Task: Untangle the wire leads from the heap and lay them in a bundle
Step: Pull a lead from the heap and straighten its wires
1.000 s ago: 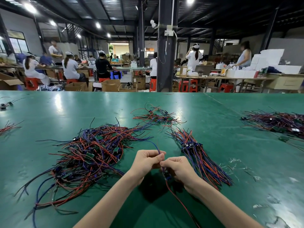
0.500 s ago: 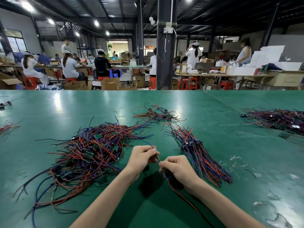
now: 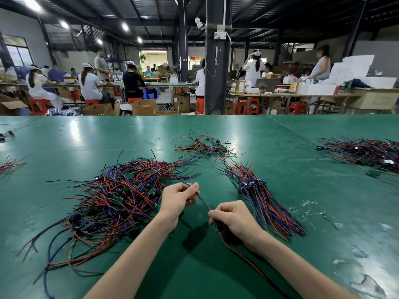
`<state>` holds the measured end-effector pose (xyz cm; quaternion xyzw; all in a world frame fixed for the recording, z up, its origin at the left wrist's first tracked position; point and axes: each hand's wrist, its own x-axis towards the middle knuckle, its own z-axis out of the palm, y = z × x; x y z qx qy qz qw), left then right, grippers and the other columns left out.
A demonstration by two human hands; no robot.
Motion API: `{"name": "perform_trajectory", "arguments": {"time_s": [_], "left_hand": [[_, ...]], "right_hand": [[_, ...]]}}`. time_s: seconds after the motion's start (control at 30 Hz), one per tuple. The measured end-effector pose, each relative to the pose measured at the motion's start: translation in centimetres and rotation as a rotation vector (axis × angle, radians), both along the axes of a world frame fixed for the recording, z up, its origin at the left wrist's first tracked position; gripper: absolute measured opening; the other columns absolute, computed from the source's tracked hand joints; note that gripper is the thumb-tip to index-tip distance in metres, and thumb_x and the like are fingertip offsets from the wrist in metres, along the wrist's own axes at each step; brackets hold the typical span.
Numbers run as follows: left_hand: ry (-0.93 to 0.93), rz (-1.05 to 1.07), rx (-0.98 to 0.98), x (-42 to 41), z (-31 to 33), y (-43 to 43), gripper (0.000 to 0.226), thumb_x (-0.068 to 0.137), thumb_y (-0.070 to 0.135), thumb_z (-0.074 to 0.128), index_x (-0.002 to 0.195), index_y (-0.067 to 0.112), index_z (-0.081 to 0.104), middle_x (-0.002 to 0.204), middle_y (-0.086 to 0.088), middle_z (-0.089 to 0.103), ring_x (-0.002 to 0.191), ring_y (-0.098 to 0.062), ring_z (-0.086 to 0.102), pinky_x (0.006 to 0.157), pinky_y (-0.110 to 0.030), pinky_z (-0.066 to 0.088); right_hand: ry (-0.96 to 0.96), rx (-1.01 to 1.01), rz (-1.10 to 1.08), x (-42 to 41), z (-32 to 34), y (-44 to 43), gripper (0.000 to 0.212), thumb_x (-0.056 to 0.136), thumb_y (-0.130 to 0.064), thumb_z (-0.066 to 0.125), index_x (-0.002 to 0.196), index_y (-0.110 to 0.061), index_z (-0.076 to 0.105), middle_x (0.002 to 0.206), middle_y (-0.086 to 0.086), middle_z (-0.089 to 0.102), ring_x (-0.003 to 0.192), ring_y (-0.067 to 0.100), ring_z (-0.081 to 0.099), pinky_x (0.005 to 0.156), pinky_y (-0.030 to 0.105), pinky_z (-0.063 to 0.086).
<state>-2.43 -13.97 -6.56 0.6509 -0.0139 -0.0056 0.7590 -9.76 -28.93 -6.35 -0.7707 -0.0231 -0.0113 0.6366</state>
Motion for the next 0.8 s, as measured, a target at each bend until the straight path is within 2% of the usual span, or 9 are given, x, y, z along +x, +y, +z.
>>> {"name": "perform_trajectory", "arguments": {"time_s": [0.2, 0.3, 0.57, 0.8], "left_hand": [[-0.018, 0.035, 0.018, 0.43, 0.07, 0.60, 0.021, 0.079, 0.012, 0.074, 0.065, 0.004, 0.061, 0.052, 0.000, 0.051, 0.049, -0.012, 0.044, 0.059, -0.025, 0.047], [0.011, -0.003, -0.014, 0.49, 0.20, 0.70, 0.024, 0.079, 0.014, 0.074, 0.063, 0.006, 0.058, 0.053, -0.001, 0.049, 0.049, -0.012, 0.044, 0.054, -0.022, 0.047], [0.294, -0.079, -0.399, 0.47, 0.67, 0.72, 0.007, 0.079, 0.001, 0.069, 0.077, -0.003, 0.063, 0.061, -0.007, 0.066, 0.046, -0.009, 0.058, 0.047, -0.017, 0.051], [0.343, -0.110, -0.476, 0.20, 0.78, 0.40, 0.007, 0.086, -0.005, 0.058, 0.080, -0.006, 0.063, 0.062, -0.010, 0.068, 0.046, -0.011, 0.061, 0.048, -0.017, 0.053]], "right_hand": [[0.003, -0.007, 0.004, -0.03, -0.08, 0.04, 0.029, 0.082, -0.004, 0.065, 0.053, -0.008, 0.067, 0.044, 0.001, 0.053, 0.039, 0.008, 0.043, 0.044, 0.017, 0.035], [0.003, 0.000, 0.011, -0.07, -0.08, -0.05, 0.028, 0.082, -0.005, 0.065, 0.054, -0.006, 0.068, 0.045, 0.001, 0.054, 0.038, 0.009, 0.043, 0.043, 0.017, 0.035], [-0.018, -0.023, 0.004, -0.04, -0.24, -0.05, 0.028, 0.083, -0.007, 0.066, 0.054, -0.009, 0.069, 0.046, 0.001, 0.055, 0.040, 0.007, 0.044, 0.045, 0.016, 0.035], [-0.024, -0.037, 0.005, -0.05, -0.40, -0.04, 0.026, 0.082, -0.007, 0.065, 0.057, -0.005, 0.070, 0.045, 0.000, 0.054, 0.040, 0.008, 0.045, 0.045, 0.018, 0.036]]}}
